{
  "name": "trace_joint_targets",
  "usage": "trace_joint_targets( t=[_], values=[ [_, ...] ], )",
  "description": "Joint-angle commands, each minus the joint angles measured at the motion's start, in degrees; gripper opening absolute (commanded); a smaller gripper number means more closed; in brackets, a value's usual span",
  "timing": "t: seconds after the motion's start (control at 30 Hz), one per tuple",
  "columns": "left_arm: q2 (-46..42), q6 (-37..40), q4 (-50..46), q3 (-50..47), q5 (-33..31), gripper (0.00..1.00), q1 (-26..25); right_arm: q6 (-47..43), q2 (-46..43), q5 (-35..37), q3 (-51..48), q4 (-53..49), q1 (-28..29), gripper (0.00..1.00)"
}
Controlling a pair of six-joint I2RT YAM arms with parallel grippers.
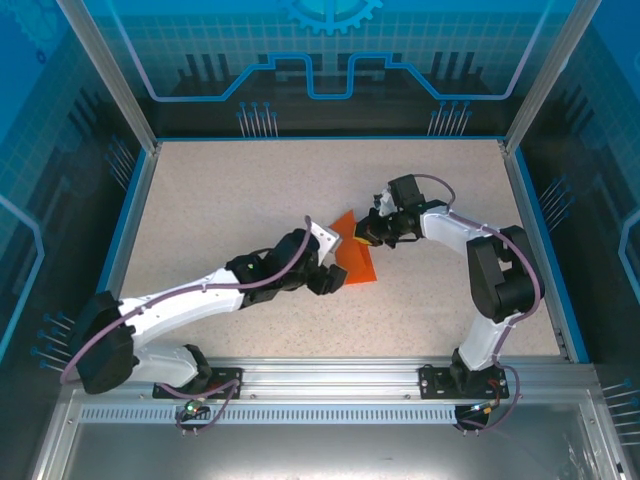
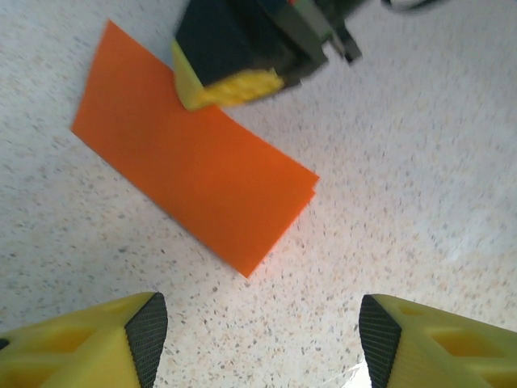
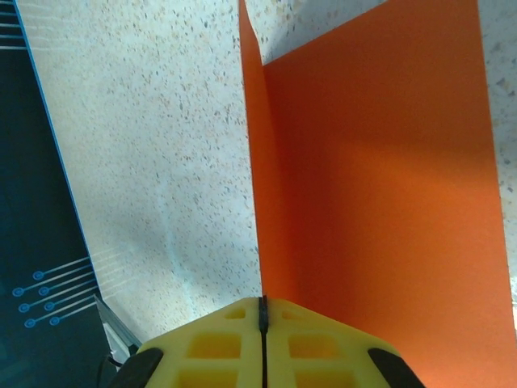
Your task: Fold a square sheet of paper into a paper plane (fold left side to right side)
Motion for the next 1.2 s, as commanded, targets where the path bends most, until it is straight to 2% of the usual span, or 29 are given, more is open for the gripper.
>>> trace_joint_targets(
  t=[0.0,0.2,0.47,0.63,0.83,0.97,1.03,1.17],
  values=[
    [4.2,2.4,-0.3,2.4,-0.6,0.68,-2.3,3.0,0.5,0.4,-1.1,1.8,0.7,0.07],
    [12.5,2.6,2.3,6.1,-2.4,0.69,-5.8,4.3,0.5,1.2,-1.6,1.4,0.7,0.08],
    [23.6,1.4,-0.3,14.2,-13.6,0.74,-10.4,4.5,0.8,1.0,-1.9,1.8,1.0,0.08],
    [29.2,0.3,-4.4,19.6,-20.6,0.74,-10.8,4.5,0.9,1.0,-2.2,2.0,1.1,0.08],
    [33.0,0.8,-6.4,23.2,-24.2,0.74,-10.8,4.5,0.9,1.0,-2.4,2.0,1.1,0.08],
    [33.9,0.9,-7.1,24.4,-25.8,0.64,-10.8,4.3,1.1,1.1,-2.3,1.9,1.2,0.08],
    [34.0,0.9,-7.1,24.5,-26.0,0.57,-10.8,4.1,1.2,1.2,-2.1,1.8,1.3,0.08],
    [34.0,1.2,-6.9,24.3,-25.4,0.35,-10.8,4.0,1.4,1.4,-2.1,1.6,1.3,0.08]
  ],
)
